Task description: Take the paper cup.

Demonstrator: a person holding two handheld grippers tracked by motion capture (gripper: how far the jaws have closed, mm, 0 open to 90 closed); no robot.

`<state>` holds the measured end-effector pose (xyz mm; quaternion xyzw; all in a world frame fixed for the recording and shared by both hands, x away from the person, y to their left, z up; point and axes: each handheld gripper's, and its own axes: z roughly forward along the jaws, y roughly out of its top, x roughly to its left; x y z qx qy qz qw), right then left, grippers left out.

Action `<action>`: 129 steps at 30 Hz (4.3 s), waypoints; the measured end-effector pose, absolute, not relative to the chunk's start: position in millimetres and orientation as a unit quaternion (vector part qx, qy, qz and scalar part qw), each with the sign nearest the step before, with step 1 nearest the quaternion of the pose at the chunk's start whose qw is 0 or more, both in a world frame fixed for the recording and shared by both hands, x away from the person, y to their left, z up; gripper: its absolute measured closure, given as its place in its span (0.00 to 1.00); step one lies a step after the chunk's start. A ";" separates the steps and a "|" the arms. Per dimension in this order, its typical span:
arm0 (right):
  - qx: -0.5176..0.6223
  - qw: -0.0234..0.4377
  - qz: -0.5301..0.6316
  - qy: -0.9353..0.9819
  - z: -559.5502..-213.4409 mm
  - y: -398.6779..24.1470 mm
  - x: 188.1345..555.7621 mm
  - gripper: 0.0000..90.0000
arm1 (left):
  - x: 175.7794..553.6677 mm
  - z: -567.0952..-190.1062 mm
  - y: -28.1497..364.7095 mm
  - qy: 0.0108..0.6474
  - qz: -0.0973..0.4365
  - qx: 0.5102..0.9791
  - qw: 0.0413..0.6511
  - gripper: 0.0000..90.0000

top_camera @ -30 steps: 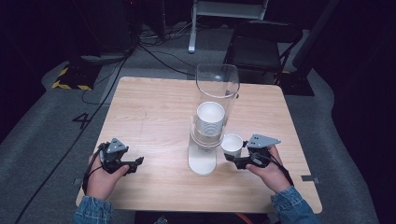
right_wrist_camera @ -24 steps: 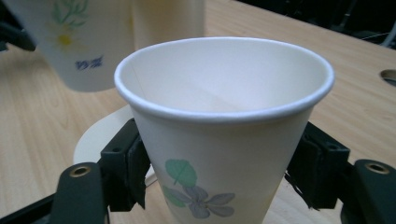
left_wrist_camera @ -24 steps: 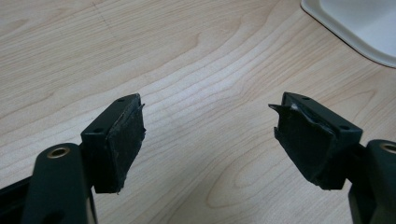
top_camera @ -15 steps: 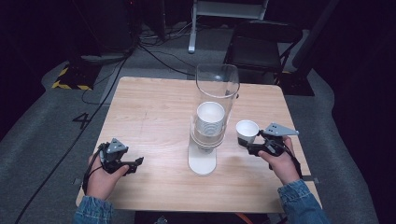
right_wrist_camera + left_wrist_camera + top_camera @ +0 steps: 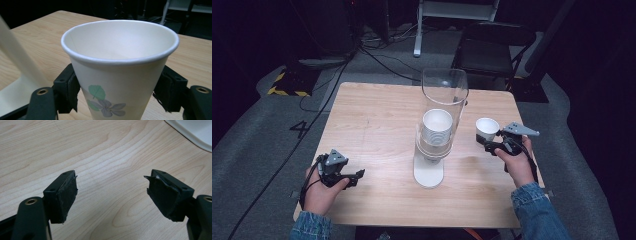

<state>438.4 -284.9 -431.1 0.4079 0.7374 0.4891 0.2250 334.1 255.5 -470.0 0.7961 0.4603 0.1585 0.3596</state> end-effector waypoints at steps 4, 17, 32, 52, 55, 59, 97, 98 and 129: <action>0.435 0.220 0.480 0.730 -443.4 -286.4 452.7 0.33 | 333.6 -471.1 256.4 0.461 0.159 0.796 0.359 0.26; 0.462 0.238 0.444 0.730 -470.3 -282.2 476.6 0.32 | 334.9 -471.4 256.5 0.457 0.157 0.800 0.356 0.26; 0.463 0.236 0.427 0.740 -485.0 -280.0 485.8 0.32 | 334.5 -472.3 256.8 0.461 0.155 0.797 0.357 0.26; 0.472 0.239 0.419 0.738 -486.8 -278.2 479.7 0.18 | 337.3 -471.9 254.1 0.459 0.155 0.799 0.356 0.26; 0.471 0.242 0.423 0.735 -482.4 -277.8 476.8 0.18 | 338.5 -472.2 251.4 0.453 0.154 0.803 0.356 0.26; 0.464 0.243 0.429 0.736 -475.6 -280.7 473.1 0.18 | 338.2 -471.6 250.8 0.455 0.153 0.801 0.358 0.26; 0.378 0.179 0.468 0.779 -402.7 -348.4 358.1 0.18 | 331.3 -470.7 253.6 0.452 0.153 0.804 0.356 0.26; 0.377 0.178 0.465 0.781 -404.0 -351.2 356.0 0.18 | 331.2 -470.8 253.7 0.452 0.153 0.804 0.356 0.26; 0.420 0.186 0.384 0.801 -482.1 -329.6 362.8 0.18 | 333.9 -486.4 252.4 0.442 0.133 0.825 0.326 0.21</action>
